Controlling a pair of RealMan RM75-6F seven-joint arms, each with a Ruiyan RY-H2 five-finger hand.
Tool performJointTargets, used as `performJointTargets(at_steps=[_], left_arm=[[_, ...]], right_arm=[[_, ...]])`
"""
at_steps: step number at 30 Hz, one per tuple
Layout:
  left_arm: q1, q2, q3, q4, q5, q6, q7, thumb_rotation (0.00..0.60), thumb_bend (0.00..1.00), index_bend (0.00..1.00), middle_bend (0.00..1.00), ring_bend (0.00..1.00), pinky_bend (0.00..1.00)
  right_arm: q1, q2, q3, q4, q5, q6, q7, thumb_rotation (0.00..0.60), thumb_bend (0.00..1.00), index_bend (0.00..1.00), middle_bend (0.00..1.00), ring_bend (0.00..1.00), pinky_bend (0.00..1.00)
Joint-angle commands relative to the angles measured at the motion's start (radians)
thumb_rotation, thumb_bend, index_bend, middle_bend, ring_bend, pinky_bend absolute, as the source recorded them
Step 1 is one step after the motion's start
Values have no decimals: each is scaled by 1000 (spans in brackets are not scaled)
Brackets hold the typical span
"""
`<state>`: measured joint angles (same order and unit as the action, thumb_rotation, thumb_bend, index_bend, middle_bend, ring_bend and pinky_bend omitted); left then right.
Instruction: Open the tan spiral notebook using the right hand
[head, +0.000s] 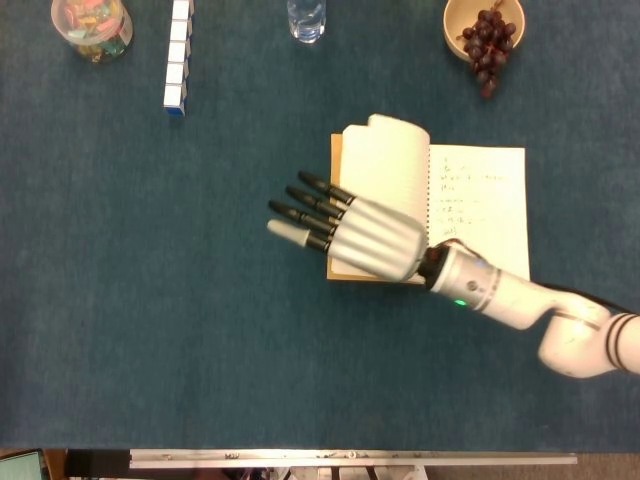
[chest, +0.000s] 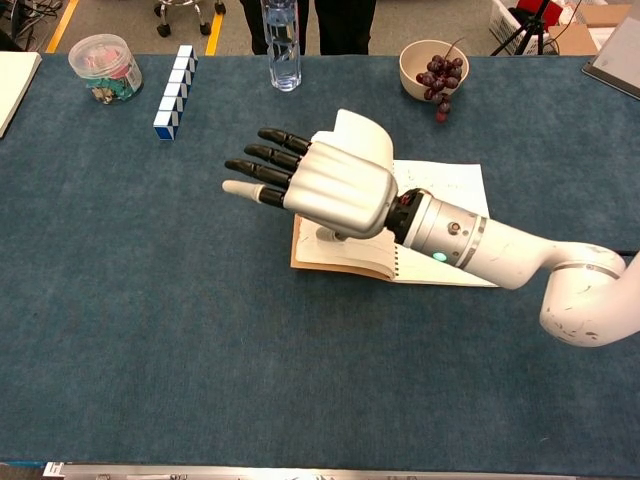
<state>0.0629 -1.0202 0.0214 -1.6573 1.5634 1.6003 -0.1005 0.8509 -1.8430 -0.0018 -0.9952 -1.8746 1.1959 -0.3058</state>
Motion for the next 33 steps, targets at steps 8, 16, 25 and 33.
performJointTargets(at_steps=[8, 16, 25, 33], left_arm=[[-11, -10, -2, 0, -4, -19, 12, 600, 509, 318, 280, 165, 166], [-17, -16, -4, -1, -9, -29, 20, 600, 509, 318, 280, 165, 166], [-25, -21, -6, -5, -9, -38, 25, 600, 509, 317, 280, 166, 166], [-19, -17, -7, -4, -14, -29, 18, 600, 509, 317, 280, 166, 166]], right_arm=[[-83, 162, -1, -121, 57, 64, -17, 600, 128, 0, 24, 0, 8], [-128, 203, -21, -109, 72, 97, 37, 600, 133, 0, 56, 0, 8], [-126, 178, -35, -87, 87, 23, 10, 600, 109, 0, 58, 0, 8], [-80, 81, -17, -43, 99, -71, -50, 600, 94, 0, 58, 0, 7]])
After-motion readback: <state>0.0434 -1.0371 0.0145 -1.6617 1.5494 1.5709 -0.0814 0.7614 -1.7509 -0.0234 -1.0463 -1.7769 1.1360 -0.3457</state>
